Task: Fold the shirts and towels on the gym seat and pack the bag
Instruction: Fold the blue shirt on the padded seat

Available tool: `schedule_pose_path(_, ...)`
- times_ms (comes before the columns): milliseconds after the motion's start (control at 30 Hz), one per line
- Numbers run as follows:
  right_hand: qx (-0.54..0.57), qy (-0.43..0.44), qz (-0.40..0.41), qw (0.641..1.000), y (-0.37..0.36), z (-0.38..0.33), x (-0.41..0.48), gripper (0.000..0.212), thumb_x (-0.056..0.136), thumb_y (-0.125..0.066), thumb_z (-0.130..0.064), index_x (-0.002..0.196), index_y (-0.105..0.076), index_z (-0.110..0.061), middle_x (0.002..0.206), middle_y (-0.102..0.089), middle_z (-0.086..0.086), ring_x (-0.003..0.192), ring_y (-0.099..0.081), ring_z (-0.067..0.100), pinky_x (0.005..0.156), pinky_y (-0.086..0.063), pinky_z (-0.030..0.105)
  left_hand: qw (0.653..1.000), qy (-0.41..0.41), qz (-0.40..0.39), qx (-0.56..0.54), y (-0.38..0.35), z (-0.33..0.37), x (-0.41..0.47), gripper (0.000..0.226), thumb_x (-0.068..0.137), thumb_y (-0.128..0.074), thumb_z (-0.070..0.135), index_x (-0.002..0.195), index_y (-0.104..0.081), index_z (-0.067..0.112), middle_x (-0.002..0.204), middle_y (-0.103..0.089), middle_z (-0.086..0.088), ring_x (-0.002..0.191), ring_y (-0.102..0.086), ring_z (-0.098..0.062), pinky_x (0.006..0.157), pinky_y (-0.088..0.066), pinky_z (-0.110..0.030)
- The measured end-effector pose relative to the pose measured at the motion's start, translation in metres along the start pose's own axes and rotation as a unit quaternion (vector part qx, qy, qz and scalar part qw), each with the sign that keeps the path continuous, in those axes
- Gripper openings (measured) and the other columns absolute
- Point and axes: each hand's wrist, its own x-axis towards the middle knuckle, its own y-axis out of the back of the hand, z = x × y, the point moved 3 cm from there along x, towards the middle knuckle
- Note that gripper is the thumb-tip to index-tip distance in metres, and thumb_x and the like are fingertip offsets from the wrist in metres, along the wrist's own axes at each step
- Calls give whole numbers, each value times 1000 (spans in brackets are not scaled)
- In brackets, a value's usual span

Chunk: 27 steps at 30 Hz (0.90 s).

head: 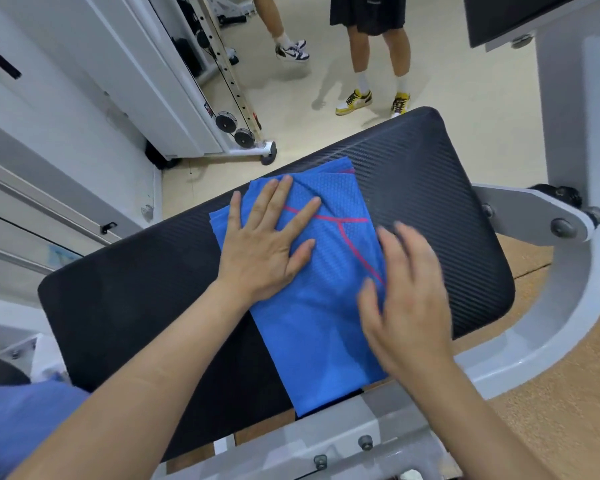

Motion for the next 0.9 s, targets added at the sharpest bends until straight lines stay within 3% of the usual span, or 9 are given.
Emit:
schedule_pose_path(67,-29,124,-36,991,-26,-15,43,53,91,-48,-25,139,-47,-2,149,-39,20,140,-35,36,110,-34,46,1000,1,2,-10,-1,0,1,60,96,-20,61,151,-12,39,162,-12,-4,149,-9,-20,117,-6,-59)
schedule_pose_path(133,-97,186,-88,974,-54,-13,74,57,96,-41,-35,145,-41,-6,155,-33,14,144,-29,30,113,-31,48,1000,-1,1,-7,-1,0,-1,62,95,-21,61,151,-9,37,162,-13,-4,149,-9,-19,117,-8,-59)
schedule_pose_path(300,-178,209,-157,949,-80,16,87,61,98,-27,-50,153,-27,-24,161,-20,4,148,-17,20,118,-16,46,1000,18,3,-20,14,4,-8,58,97,-33,50,151,-27,30,161,-16,-8,149,-11,-22,118,-5,-54)
schedule_pose_path(400,-179,206,-171,947,-78,11,88,60,97,-26,-51,153,-23,-29,162,-16,3,149,-15,20,117,-12,46,994,0,78,-75,26,33,-50,45,92,-53,24,137,-53,16,152,-36,-16,142,-32,-32,114,-27,-52)
schedule_pose_path(467,-186,205,-176,945,-79,11,88,61,97,-25,-51,153,-22,-29,162,-16,4,149,-14,21,117,-12,46,991,-60,77,-95,23,62,-93,39,89,-58,24,128,-60,19,149,-42,-15,137,-40,-31,109,-36,-51)
schedule_pose_path(633,-211,204,-208,933,-72,3,93,61,97,-22,-52,154,-16,-31,163,-9,4,150,-8,24,116,-11,53,996,-55,-54,-52,-11,70,-137,60,90,-48,54,147,-31,44,160,-21,-2,146,-25,-20,114,-25,-51)
schedule_pose_path(700,-233,228,-204,923,-57,-7,95,60,95,-36,-44,152,-23,-30,162,-12,9,148,-12,29,110,-16,57,995,-56,-63,-55,-13,68,-138,61,90,-46,56,148,-27,45,160,-19,-1,147,-23,-20,115,-21,-51)
schedule_pose_path(800,-158,347,-183,906,-23,-23,68,53,82,-50,-21,135,-49,-18,140,-46,19,118,-49,38,87,-42,47,995,-56,-61,-53,-13,70,-138,59,92,-41,58,148,-27,45,161,-18,-1,147,-21,-20,116,-19,-51)
schedule_pose_path(900,-121,422,-274,856,0,-6,6,42,80,-44,-25,118,-58,-14,115,-57,13,90,-56,31,66,-51,40,995,-60,-70,-49,-10,69,-137,60,93,-38,57,149,-24,42,161,-16,-3,148,-18,-21,116,-19,-53)
